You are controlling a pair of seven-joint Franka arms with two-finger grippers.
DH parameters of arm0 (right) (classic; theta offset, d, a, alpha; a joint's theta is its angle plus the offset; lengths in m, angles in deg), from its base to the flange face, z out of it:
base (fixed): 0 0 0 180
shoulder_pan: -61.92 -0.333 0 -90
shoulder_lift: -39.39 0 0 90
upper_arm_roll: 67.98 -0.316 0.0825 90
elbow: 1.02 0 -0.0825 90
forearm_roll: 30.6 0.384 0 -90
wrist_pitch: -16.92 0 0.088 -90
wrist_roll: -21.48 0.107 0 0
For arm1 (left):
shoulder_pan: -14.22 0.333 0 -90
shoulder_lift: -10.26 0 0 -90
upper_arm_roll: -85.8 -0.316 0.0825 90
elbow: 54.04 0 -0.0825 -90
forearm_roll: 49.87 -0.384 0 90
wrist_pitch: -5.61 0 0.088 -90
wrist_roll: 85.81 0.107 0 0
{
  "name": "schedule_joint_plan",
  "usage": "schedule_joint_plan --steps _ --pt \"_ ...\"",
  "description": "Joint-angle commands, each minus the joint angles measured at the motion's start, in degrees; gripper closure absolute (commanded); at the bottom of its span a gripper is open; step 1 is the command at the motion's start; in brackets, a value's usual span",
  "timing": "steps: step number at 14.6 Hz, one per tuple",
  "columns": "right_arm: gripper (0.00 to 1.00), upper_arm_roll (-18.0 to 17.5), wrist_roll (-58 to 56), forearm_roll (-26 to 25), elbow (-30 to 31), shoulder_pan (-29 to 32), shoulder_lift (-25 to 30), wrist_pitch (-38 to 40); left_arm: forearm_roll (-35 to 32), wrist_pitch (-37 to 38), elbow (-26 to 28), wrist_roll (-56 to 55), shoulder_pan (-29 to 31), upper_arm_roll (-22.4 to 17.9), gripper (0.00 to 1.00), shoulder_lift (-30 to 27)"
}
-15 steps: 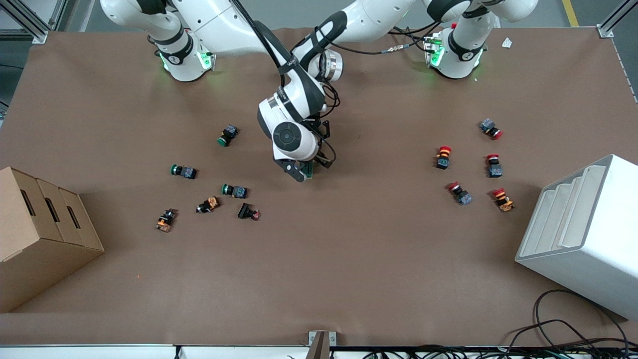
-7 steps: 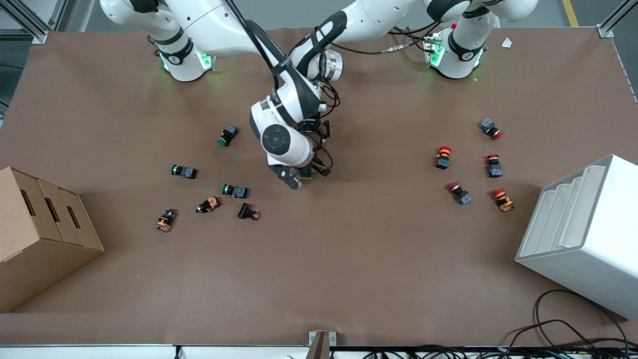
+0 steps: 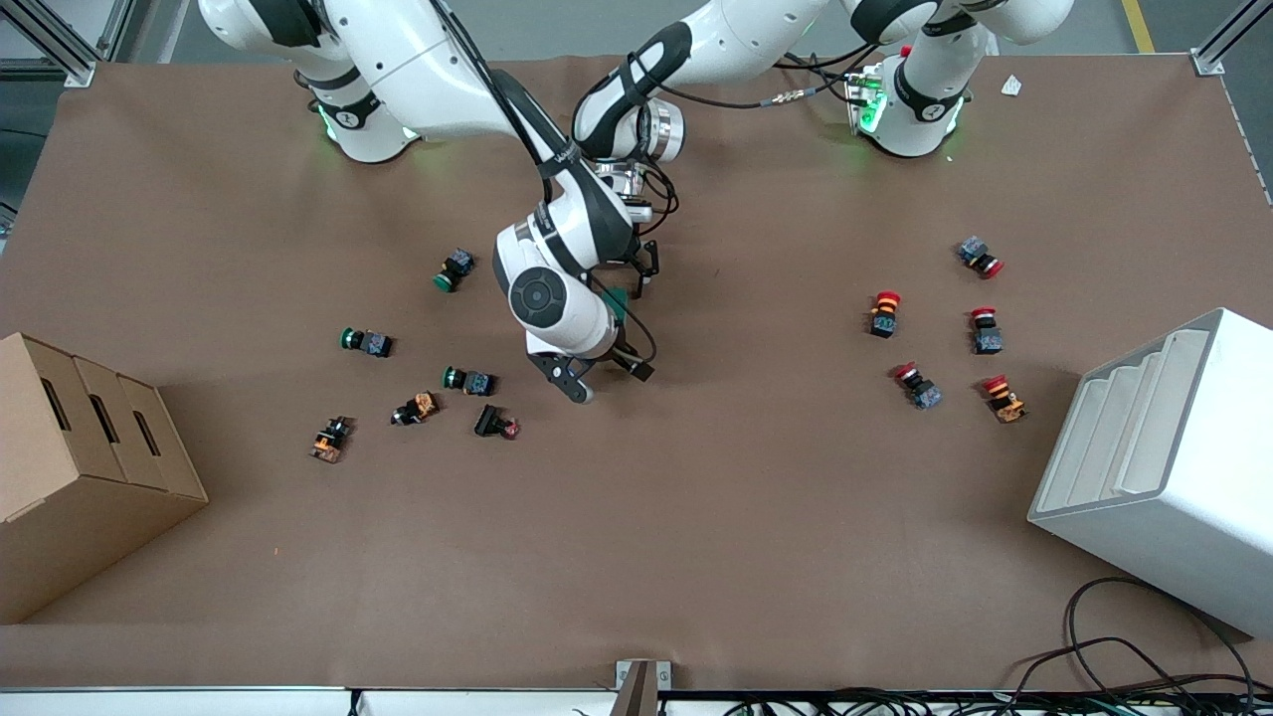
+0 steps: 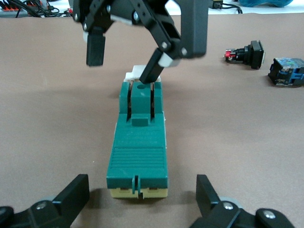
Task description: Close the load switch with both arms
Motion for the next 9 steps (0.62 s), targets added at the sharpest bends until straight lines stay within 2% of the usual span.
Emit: schedule_joint_plan --steps 1,3,6,8,9 --pt "0.00 0.22 -3.92 -2.78 -2.97 1.91 -2.33 -2.06 -0.74 -0.88 -0.15 -2.16 -0.01 -0.52 0.01 2.99" --pt "0.00 0.13 -6.73 -2.87 -5.08 5.77 -1.28 4.67 -0.66 -0.80 -0.33 -2.16 0.08 -0.52 0.01 2.99" --pt "0.00 0.13 -15.16 -2.78 -12.80 13.14 -0.66 22.67 -0.66 -0.62 -0.42 -2.07 0.08 -0.52 0.01 2.81" --pt "0.00 0.30 -22.79 -3.05 -14.49 17.28 0.21 30.96 -0.57 -0.62 -0.59 -1.81 0.17 -0.52 0.01 2.55" --pt "0.00 0.65 -26.75 -4.53 -14.32 19.04 1.70 32.47 -0.48 -0.62 -0.59 -1.63 0.17 -0.52 0.01 2.46"
